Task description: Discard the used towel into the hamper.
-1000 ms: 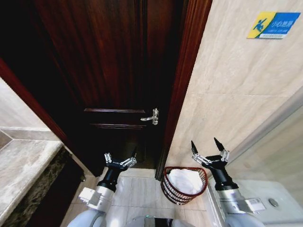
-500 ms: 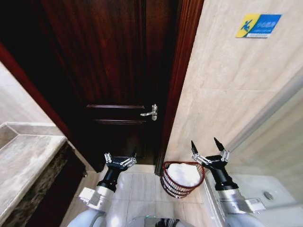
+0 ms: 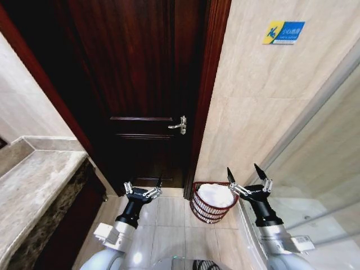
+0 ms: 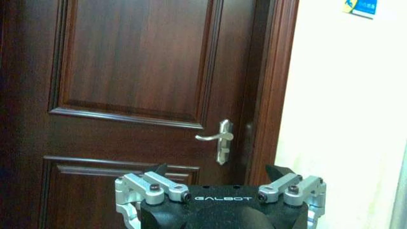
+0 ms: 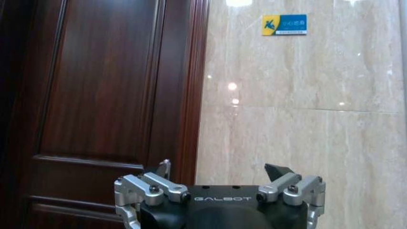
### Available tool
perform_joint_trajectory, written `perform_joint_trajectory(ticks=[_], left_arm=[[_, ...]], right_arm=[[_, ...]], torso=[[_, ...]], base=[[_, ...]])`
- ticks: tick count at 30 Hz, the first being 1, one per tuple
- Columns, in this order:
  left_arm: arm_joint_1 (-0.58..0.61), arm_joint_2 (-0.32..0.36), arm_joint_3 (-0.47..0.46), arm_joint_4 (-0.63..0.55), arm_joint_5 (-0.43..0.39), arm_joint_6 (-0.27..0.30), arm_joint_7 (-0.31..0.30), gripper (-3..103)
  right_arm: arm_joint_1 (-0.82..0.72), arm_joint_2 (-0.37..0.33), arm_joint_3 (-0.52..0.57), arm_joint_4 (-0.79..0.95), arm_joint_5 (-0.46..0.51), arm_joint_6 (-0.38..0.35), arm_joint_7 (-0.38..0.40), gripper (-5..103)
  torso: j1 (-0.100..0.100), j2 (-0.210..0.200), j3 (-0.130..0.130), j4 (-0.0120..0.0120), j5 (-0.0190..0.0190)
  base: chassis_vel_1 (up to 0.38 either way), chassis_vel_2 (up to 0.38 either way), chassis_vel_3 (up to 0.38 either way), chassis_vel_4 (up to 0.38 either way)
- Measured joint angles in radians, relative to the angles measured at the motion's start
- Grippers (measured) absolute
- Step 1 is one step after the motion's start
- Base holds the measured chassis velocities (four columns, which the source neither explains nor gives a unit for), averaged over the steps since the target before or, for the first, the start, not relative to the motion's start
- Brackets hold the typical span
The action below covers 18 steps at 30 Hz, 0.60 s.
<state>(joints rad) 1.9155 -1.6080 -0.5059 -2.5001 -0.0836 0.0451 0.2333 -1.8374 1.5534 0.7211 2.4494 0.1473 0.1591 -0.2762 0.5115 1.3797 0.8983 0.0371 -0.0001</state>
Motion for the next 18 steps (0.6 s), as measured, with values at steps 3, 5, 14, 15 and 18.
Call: perform_joint_trajectory(ticks=[3, 5, 14, 15, 18], left_arm=[[0.0, 0.0, 0.0, 0.0, 0.0, 0.0, 0.0, 100], [0.0, 0.0, 0.0, 0.0, 0.0, 0.0, 0.0, 100], [0.0, 0.0, 0.0, 0.0, 0.0, 0.0, 0.0, 100], [0.0, 0.0, 0.0, 0.0, 0.0, 0.0, 0.0, 100], [0.0, 0.0, 0.0, 0.0, 0.0, 0.0, 0.0, 100]], right_arm=[[0.0, 0.0, 0.0, 0.0, 0.0, 0.0, 0.0, 100], [0.0, 0.0, 0.0, 0.0, 0.0, 0.0, 0.0, 100], [0.0, 0.0, 0.0, 0.0, 0.0, 0.0, 0.0, 100], [0.0, 0.0, 0.0, 0.0, 0.0, 0.0, 0.0, 100], [0.0, 0.0, 0.0, 0.0, 0.0, 0.0, 0.0, 100]], torso=[[0.0, 0.0, 0.0, 0.0, 0.0], [0.0, 0.0, 0.0, -0.0001, 0.0006], [0.001, 0.0, 0.0, 0.0, 0.0], [0.001, 0.0, 0.0, 0.0, 0.0], [0.001, 0.0, 0.0, 0.0, 0.0]], base=[[0.004, -0.139, 0.013, 0.16], [-0.047, -0.13, 0.038, 0.138], [-0.019, -0.026, 0.016, 0.022], [0.025, 0.057, -0.005, -0.052], [0.007, 0.019, -0.008, -0.014]])
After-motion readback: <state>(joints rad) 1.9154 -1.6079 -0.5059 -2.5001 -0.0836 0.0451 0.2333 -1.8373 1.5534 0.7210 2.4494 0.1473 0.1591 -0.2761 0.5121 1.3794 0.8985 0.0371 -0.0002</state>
